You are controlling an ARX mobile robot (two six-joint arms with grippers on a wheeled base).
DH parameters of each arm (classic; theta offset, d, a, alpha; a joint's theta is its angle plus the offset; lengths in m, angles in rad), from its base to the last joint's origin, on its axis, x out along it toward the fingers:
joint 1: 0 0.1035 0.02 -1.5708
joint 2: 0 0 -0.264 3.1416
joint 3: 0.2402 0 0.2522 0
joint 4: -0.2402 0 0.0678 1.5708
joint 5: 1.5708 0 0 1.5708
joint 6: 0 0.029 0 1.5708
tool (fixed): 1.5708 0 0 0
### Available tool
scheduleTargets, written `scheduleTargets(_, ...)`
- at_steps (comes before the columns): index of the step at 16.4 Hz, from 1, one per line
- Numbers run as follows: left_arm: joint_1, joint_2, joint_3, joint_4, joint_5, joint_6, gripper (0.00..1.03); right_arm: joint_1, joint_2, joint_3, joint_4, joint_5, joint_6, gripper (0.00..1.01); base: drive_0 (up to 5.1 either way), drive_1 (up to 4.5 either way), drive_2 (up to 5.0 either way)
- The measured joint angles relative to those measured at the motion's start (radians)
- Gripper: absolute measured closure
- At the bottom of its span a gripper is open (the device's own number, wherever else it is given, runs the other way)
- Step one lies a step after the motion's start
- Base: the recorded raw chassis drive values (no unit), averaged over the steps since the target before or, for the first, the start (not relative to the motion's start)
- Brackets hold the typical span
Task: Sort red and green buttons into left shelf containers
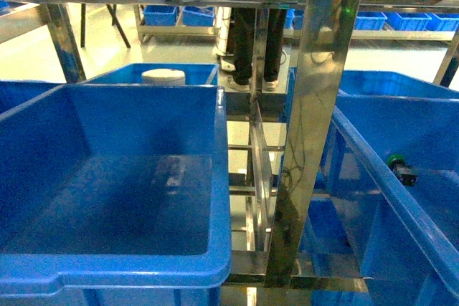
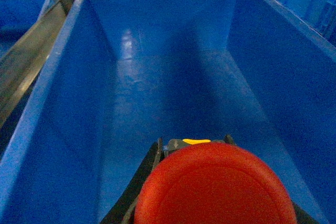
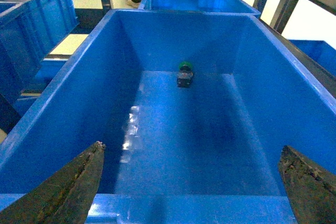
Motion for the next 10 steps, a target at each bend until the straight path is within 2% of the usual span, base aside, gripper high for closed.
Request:
scheduleTargets(4,0.01,0.288,0.138,0.106,0.089,0.05,0.77,0.0,0.0,0.0,0.0,0.0,0.0,0.03,0.0,0.0,0.0)
scheduleTargets(9,0.019,0.629,0.262,0.164,0.111,0.136,0.77,0.0,0.0,0.0,0.0,0.0,0.0,0.03,0.0,0.0,0.0)
scheduleTargets(10,0.024,0.676,0.292,0.145,0.124,0.138,0.77,0.0,0.0,0.0,0.0,0.0,0.0,0.03,0.0,0.0,0.0)
